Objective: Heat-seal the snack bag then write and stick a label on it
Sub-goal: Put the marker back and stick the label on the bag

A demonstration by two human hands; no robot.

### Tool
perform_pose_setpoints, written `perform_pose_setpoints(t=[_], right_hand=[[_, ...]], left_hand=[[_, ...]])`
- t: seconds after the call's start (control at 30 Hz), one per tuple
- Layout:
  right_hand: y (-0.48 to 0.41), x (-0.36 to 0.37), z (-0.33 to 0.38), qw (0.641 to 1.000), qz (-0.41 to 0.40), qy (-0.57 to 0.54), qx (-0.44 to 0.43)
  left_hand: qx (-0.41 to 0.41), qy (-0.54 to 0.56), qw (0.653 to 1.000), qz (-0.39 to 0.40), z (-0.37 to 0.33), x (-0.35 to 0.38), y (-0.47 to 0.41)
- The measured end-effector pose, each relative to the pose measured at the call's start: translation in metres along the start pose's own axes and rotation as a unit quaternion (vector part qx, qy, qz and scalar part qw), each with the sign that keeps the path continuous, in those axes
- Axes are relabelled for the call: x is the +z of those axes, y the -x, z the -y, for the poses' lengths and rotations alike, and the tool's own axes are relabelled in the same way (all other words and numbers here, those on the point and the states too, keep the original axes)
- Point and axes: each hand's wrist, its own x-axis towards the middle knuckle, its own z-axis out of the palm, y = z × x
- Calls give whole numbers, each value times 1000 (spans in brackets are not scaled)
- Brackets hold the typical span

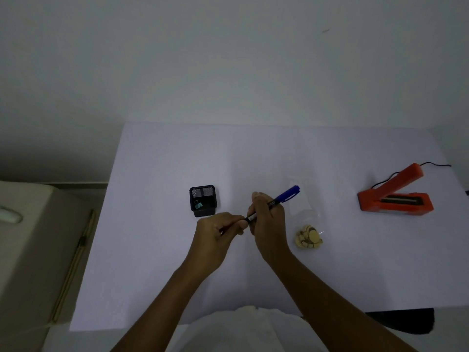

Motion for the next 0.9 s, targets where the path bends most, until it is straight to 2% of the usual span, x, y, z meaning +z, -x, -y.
perform_pose_setpoints(t=[0.1, 0.2, 0.3, 0.4, 0.5, 0.6, 0.77, 0.9], right_hand=[[2, 4, 6, 1000, -9, 8, -13], [3, 4, 7, 1000, 7, 11, -6], [-4, 3, 3, 996, 42, -12, 79], [-10, 5, -5, 976, 42, -73, 198], [-14, 3, -15, 971, 36, -82, 222], [-21, -5, -19, 973, 31, -80, 213], [-35, -16, -37, 971, 19, 14, 239], [-36, -25, -56, 963, 36, 39, 264]], left_hand=[[30, -25, 999, -19, -7, 2, -1], [19, -20, 999, -27, -9, 0, 0], [-51, 6, 999, -14, -10, -11, -7], [-92, 15, 994, -61, -10, -30, -29], [-110, 10, 986, -121, -4, -52, -50], [-103, -76, 980, -150, 10, -70, -64], [-98, -235, 957, -142, 45, -82, -82], [-127, -287, 941, -127, 74, -80, -91]])
